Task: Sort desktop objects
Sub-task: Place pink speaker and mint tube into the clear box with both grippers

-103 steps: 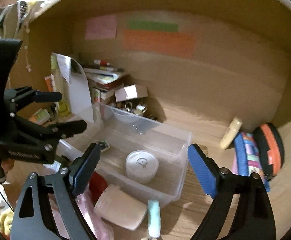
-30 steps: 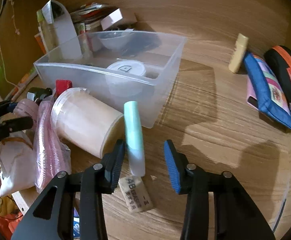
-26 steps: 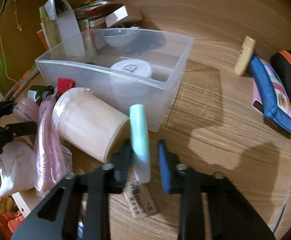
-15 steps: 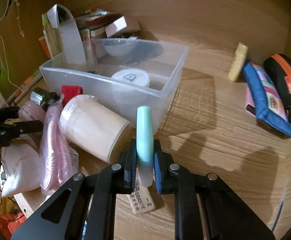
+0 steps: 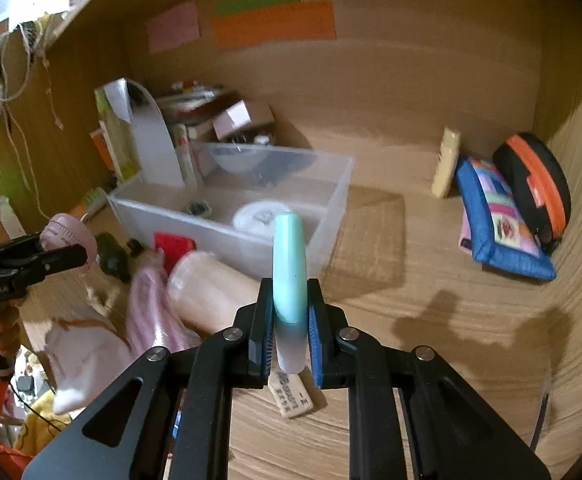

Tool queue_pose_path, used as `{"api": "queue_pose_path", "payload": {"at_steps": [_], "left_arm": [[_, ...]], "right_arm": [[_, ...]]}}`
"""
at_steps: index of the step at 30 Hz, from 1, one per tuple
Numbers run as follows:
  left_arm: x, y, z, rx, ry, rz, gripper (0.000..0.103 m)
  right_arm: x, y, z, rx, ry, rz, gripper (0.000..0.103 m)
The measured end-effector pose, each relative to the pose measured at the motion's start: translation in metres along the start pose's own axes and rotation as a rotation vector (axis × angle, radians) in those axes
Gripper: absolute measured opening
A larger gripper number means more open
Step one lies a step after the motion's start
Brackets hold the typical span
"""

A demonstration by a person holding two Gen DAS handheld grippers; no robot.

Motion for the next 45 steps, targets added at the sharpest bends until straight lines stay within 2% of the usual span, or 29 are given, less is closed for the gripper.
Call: {"api": "queue_pose_path", "payload": {"at_steps": [3, 10, 17, 22, 27, 32, 35, 45], "left_arm": [[0.003, 0.016, 0.003, -0.002, 0.016, -0.034, 0.065], [0.002, 0.047, 0.017, -0.006, 0.053, -0.107, 0.065], [-0.020, 0.059, 0.023, -0.007, 0.070, -0.127, 0.065], [-0.048, 0.060, 0.025, -0.037, 0.089, -0.119, 0.065], [-0.075, 0.056, 0.031, -0.023, 0.097, -0.094, 0.065], [-0.098, 0.045, 0.030, -0.030, 0.093, -0.063, 0.065], [-0.105, 0.038, 0.025, -0.057, 0.099, -0.033, 0.065], [-0.110, 0.029, 0.011, -0.124, 0.103, -0.024, 0.065]], "right_arm": [[0.005, 0.009, 0.004, -0.009, 0.009, -0.037, 0.013], [-0.003, 0.021, 0.010, -0.033, 0.035, -0.064, 0.013], [-0.032, 0.034, 0.013, -0.049, 0.047, -0.052, 0.013], [-0.057, 0.037, 0.011, -0.048, 0.023, -0.036, 0.013], [-0.079, 0.030, 0.005, -0.059, -0.016, -0.020, 0.013], [-0.087, 0.024, 0.004, -0.046, -0.033, -0.001, 0.013], [-0.089, 0.021, 0.005, -0.037, -0.048, 0.007, 0.013], [-0.090, 0.018, 0.007, -0.023, -0.068, -0.001, 0.013]]}}
Point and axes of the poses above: each gripper's, at about its wrist camera, not at the fingertips, and x roughly against the way its jaws point, z to its left, y to its top, the point moved 3 cm from there along -x, roughly the way its jaws point, and after that the axes turned 15 degrees about -z, right-handed, at the moved point
